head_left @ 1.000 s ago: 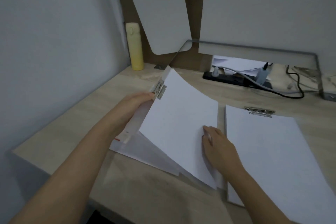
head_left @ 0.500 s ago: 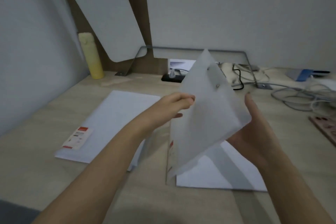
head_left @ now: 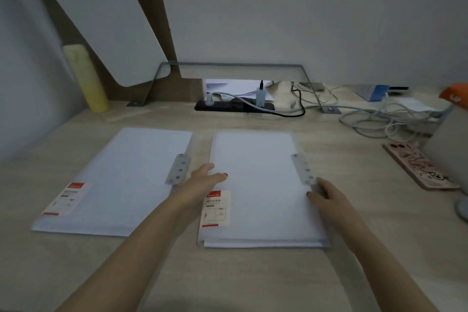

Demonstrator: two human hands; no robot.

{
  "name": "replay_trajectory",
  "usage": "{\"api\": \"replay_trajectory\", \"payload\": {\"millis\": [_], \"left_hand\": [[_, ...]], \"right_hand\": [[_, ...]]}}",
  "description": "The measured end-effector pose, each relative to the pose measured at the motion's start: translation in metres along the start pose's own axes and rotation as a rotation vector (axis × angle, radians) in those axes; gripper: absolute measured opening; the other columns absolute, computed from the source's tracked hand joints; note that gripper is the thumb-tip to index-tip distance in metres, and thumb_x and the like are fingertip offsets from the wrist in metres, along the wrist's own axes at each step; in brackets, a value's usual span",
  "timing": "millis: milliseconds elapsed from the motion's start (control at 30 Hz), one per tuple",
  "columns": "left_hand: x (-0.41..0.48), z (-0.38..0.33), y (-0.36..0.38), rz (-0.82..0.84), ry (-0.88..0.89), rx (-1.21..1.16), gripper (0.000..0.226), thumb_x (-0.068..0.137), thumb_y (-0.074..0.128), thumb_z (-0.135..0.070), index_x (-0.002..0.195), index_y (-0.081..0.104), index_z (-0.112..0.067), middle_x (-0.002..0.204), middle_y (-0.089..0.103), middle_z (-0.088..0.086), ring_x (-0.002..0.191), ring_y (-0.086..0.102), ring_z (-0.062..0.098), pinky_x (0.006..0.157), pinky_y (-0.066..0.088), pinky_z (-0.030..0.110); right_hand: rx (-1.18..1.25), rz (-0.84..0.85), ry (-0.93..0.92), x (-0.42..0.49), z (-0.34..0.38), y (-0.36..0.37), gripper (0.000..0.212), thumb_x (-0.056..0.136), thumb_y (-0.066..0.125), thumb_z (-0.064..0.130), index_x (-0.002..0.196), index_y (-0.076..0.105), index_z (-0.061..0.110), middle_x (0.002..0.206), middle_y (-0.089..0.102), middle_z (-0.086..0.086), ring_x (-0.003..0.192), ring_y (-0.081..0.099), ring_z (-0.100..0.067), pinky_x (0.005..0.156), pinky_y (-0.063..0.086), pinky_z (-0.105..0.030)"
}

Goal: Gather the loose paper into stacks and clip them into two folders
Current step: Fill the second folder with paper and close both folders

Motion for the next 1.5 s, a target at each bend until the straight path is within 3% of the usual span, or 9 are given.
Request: {"api": "replay_trajectory", "payload": {"millis": [167,233,300,467,667,900,1100,1367,1500], "left_hand": [[-0.001,0.007,-0.009,-0.021,0.028,0.113,0.051,0.096,0.048,-0.027,0.143,0.028,-0.026,0.137,0.041,0.0,0.078,0.049,0.001,0.054,0.038,0.016],[-0.001,0.008,-0.018,-0.009,0.042,0.081,0.039,0.096,0.047,-0.022,0.133,0.036,-0.028,0.118,0.051,-0.007,0.075,0.051,0.002,0.051,0.042,0.015],[-0.005,0.01,-0.025,0.008,0.019,-0.012,0.014,0.096,0.047,-0.018,0.106,0.052,-0.026,0.094,0.062,-0.004,0.072,0.059,0.007,0.05,0.048,0.014],[0.002,0.024,-0.034,-0.069,-0.006,-0.051,0.024,0.091,0.056,-0.027,0.112,0.057,-0.014,0.083,0.064,-0.001,0.071,0.061,0.014,0.057,0.05,0.021],[0.003,0.011,-0.065,-0.153,0.132,-0.073,0.036,0.089,0.059,-0.026,0.122,0.048,-0.015,0.093,0.063,-0.001,0.074,0.062,0.012,0.057,0.047,0.023],[-0.007,-0.004,-0.165,-0.284,0.222,0.024,0.032,0.089,0.059,-0.03,0.12,0.053,-0.023,0.088,0.064,-0.009,0.067,0.063,0.003,0.05,0.045,0.015],[-0.015,0.016,-0.254,-0.374,0.174,0.086,0.02,0.089,0.059,-0.031,0.108,0.061,-0.024,0.084,0.069,-0.002,0.05,0.064,0.001,0.043,0.044,0.011],[0.003,0.063,-0.297,-0.36,0.077,0.073,0.023,0.09,0.058,-0.028,0.105,0.067,-0.013,0.084,0.067,0.006,0.046,0.059,-0.001,0.043,0.043,0.01],[0.007,0.074,-0.295,-0.356,0.077,0.036,0.024,0.092,0.055,-0.021,0.114,0.064,-0.018,0.092,0.067,0.006,0.065,0.061,0.011,0.049,0.046,0.012]], "right_hand": [[0.214,0.047,0.049,-0.002,0.006,0.016,0.03,0.089,0.051,-0.001,0.119,0.05,-0.005,0.105,0.055,-0.004,0.101,0.053,-0.02,0.085,0.039,-0.028],[0.352,0.071,0.138,0.002,0.001,0.021,0.029,0.086,0.051,-0.003,0.115,0.057,-0.007,0.103,0.065,-0.008,0.098,0.06,-0.029,0.089,0.044,-0.037],[0.453,0.077,0.204,0.005,-0.001,0.021,0.019,0.085,0.051,-0.002,0.095,0.067,-0.002,0.078,0.071,-0.006,0.079,0.061,-0.025,0.073,0.046,-0.031],[0.462,0.12,0.285,0.008,0.0,0.026,0.023,0.081,0.051,0.003,0.062,0.043,0.014,0.059,0.032,-0.003,0.044,0.033,-0.014,0.045,0.024,-0.024],[0.485,0.165,0.23,0.005,0.017,0.051,0.003,0.08,0.055,0.006,0.079,0.057,0.007,0.065,0.051,-0.006,0.055,0.048,-0.017,0.052,0.034,-0.026],[0.472,0.25,0.08,0.004,0.078,0.119,0.018,0.088,0.051,0.007,0.092,0.066,0.015,0.086,0.07,0.001,0.08,0.063,-0.021,0.068,0.048,-0.031],[0.467,0.347,0.027,0.001,0.12,0.196,0.033,0.088,0.052,0.012,0.121,0.058,0.012,0.113,0.067,-0.005,0.097,0.063,-0.021,0.066,0.048,-0.026],[0.431,0.39,0.018,-0.007,0.126,0.25,0.021,0.09,0.049,0.005,0.108,0.06,0.007,0.093,0.068,-0.003,0.077,0.064,-0.013,0.055,0.052,-0.016],[0.258,0.326,-0.072,-0.004,0.128,0.251,0.027,0.091,0.051,0.015,0.116,0.057,0.011,0.11,0.065,-0.006,0.092,0.061,-0.015,0.067,0.047,-0.023]]}}
Point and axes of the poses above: each hand's wrist, its own x-axis towards the middle knuckle, its own y-axis out of the palm, z = x × y, the point moved 9 cm from there along x, towards the middle knuckle
